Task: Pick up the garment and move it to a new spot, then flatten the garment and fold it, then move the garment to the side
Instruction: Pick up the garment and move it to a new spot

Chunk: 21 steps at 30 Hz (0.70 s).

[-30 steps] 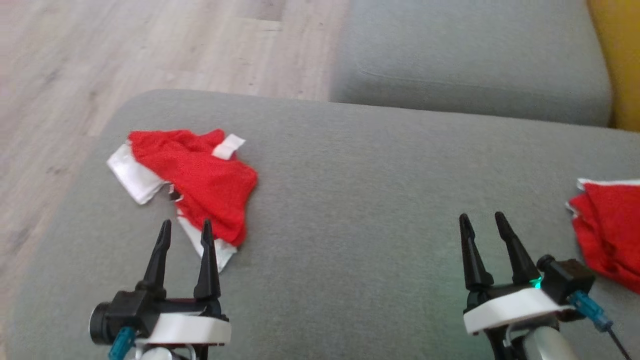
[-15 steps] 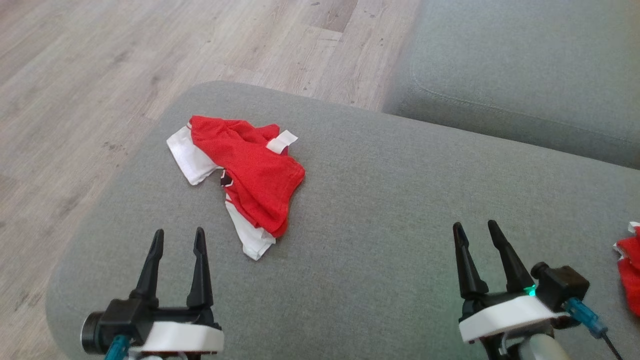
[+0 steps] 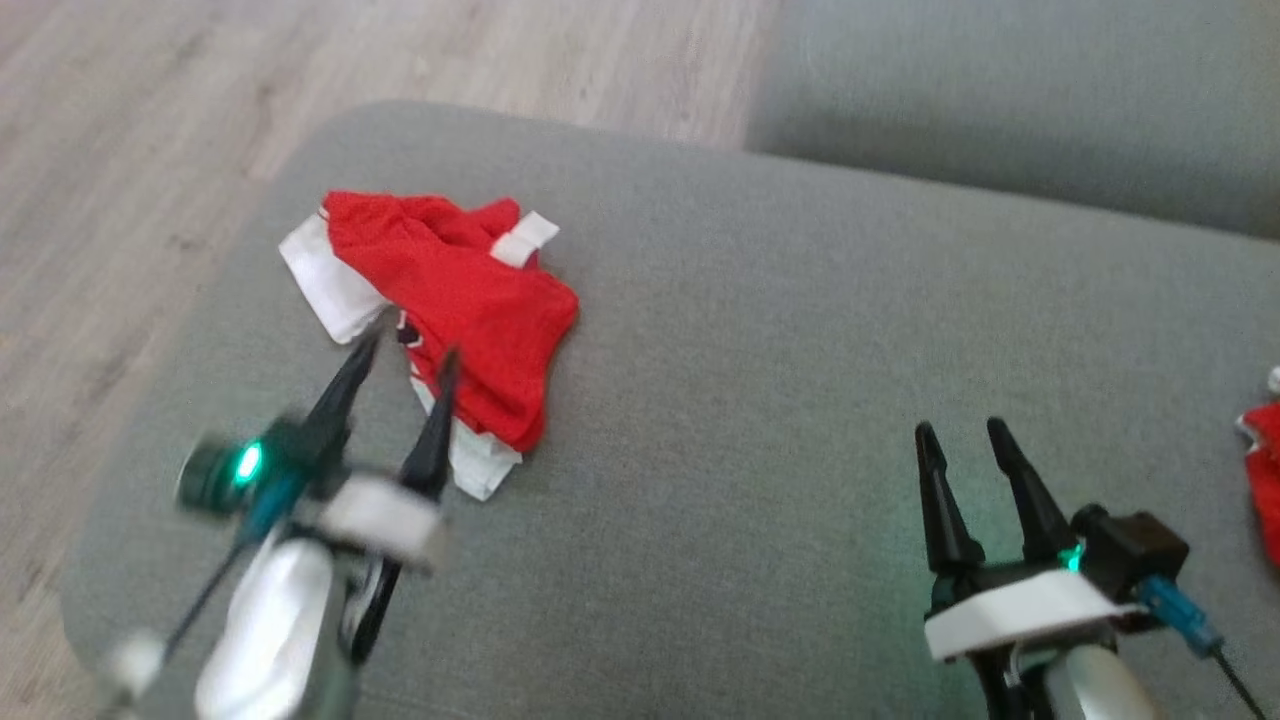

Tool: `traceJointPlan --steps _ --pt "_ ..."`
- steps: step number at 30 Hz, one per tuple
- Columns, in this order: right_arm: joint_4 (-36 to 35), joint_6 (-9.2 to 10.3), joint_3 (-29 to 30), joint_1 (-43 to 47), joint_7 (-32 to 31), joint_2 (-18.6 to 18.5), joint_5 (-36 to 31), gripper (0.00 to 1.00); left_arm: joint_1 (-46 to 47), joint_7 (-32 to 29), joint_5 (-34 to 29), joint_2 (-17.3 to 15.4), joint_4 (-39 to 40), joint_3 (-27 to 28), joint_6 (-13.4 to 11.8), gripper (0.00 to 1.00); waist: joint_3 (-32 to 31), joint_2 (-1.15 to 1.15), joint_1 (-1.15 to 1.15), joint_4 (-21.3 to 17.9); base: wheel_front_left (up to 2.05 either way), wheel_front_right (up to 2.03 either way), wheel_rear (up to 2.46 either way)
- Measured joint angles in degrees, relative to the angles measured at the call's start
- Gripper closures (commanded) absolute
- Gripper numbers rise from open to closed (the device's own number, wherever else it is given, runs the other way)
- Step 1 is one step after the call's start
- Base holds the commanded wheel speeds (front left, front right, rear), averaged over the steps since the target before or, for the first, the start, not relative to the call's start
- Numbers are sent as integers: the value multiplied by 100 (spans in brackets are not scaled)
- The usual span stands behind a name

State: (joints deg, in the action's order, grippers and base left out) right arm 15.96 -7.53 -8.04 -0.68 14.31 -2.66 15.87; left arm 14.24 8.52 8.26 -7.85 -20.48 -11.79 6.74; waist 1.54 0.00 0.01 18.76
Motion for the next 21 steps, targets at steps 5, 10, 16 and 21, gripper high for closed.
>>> traceJointPlan --steps 5,10,16,21 --pt "-96 0 67 -301 1 -1 -127 0 1462 -1148 349 -372 -616 -1310 43 0 382 0 1 -175 0 0 0" --pt "-142 0 11 -556 5 -4 -125 0 2586 -1986 1356 -988 -1192 -2524 85 0 764 0 1 -413 0 0 0" --pt "-280 0 -115 -812 5 -8 -122 0 3427 -2358 1869 -1370 -2052 -2919 85 0 1116 0 1 -744 0 0 0" --pt "-307 0 -121 -849 5 -12 -98 0 3596 -2182 2161 -1363 -2517 -3165 86 0 1292 0 1 -969 0 0 0"
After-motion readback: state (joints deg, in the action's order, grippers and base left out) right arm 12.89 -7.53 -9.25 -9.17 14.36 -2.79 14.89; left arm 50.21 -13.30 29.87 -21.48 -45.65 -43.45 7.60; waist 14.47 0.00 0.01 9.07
